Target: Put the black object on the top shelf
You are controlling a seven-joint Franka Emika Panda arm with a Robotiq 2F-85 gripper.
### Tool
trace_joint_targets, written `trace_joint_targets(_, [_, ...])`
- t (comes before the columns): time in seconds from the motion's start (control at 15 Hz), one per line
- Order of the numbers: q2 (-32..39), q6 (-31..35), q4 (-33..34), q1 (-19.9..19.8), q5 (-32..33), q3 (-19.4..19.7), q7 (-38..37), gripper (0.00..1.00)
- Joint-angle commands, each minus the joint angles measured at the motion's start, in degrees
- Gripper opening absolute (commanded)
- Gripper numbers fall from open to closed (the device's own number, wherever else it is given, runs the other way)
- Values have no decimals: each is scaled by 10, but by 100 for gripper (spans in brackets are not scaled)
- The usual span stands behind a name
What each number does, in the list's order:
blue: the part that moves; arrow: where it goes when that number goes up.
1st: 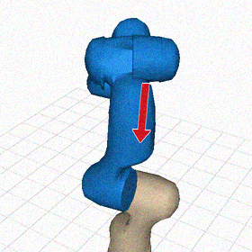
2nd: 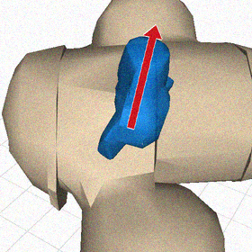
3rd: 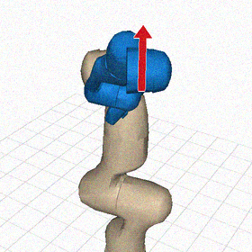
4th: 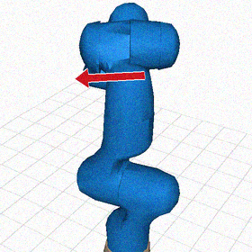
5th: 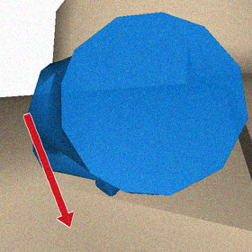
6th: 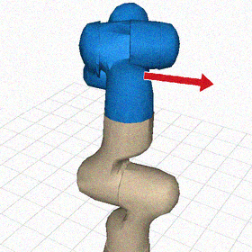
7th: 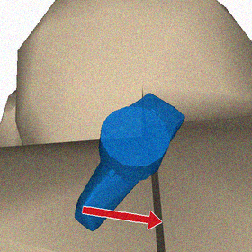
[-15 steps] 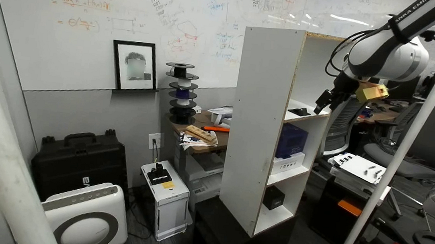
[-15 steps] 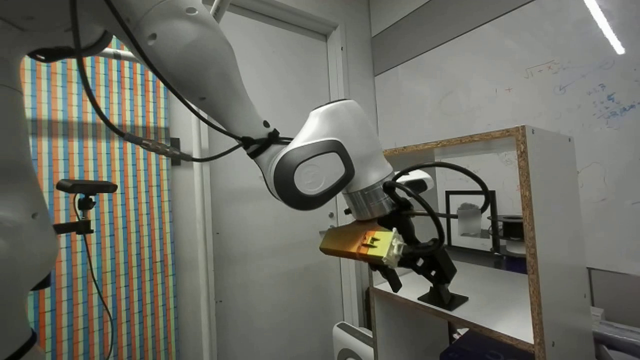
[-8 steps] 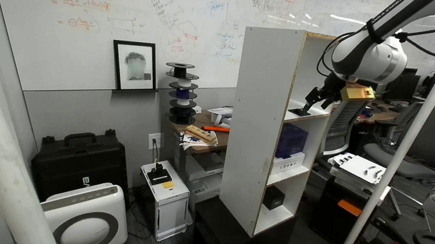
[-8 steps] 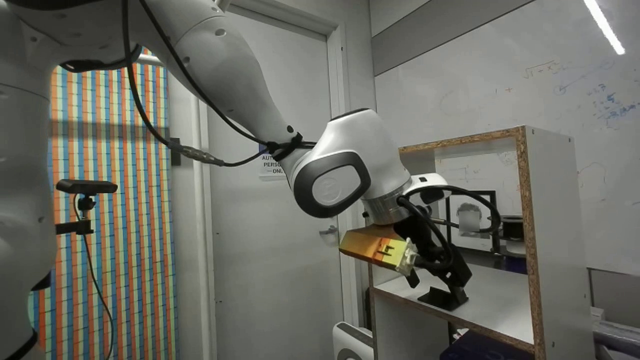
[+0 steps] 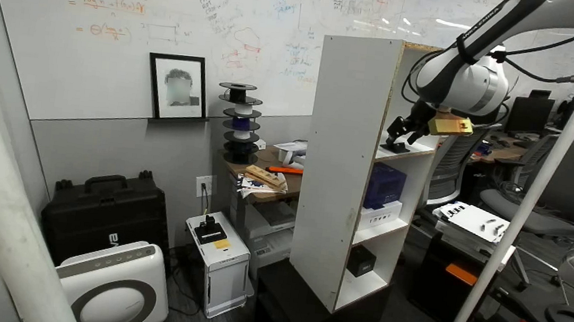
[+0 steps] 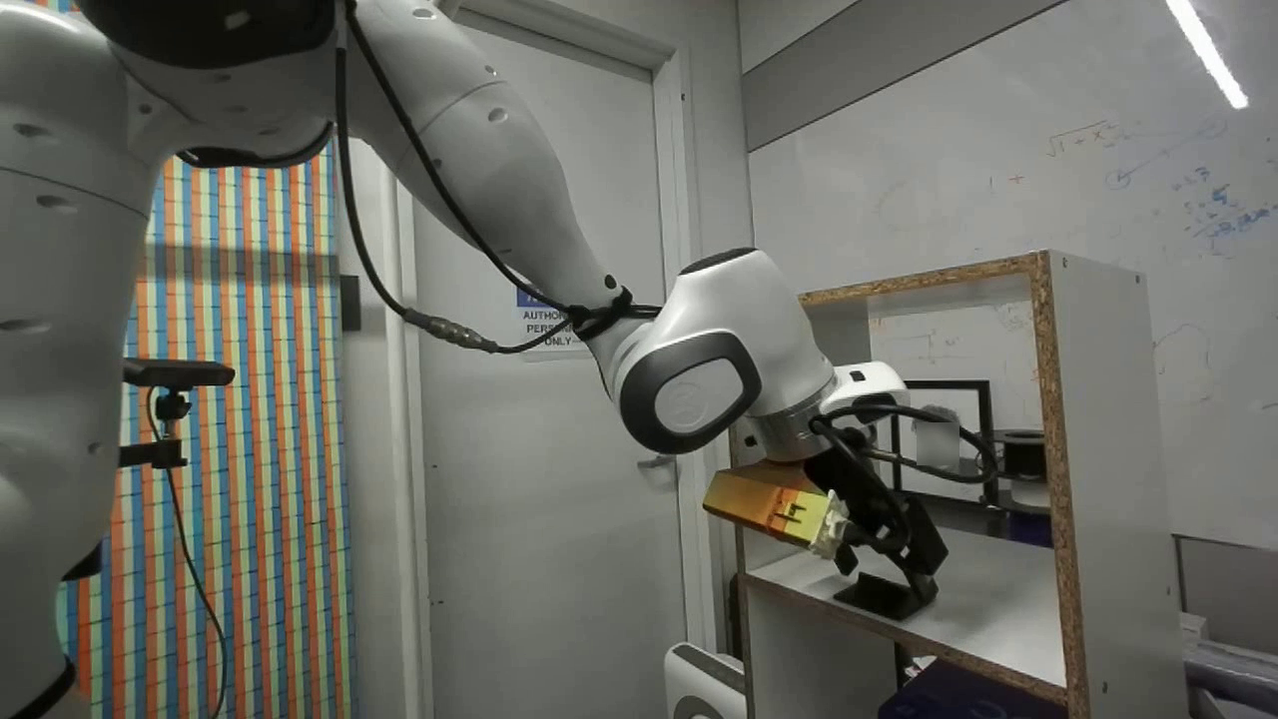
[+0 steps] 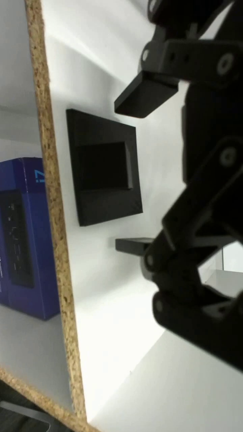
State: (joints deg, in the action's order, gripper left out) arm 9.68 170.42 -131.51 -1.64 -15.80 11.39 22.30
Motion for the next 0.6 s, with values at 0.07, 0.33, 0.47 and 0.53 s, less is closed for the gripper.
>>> trace_joint_targets(0.07, [25,15,27,2,-7,-7,-11,50])
trace_joint_targets(0.33, [17,12,18,5,3,-1,-21,19])
trace_joint_targets(0.47, [3,3,5,4,0,0,-23,8])
trace_joint_targets(0.53, [-4,-5,-2,3,0,2,-27,13])
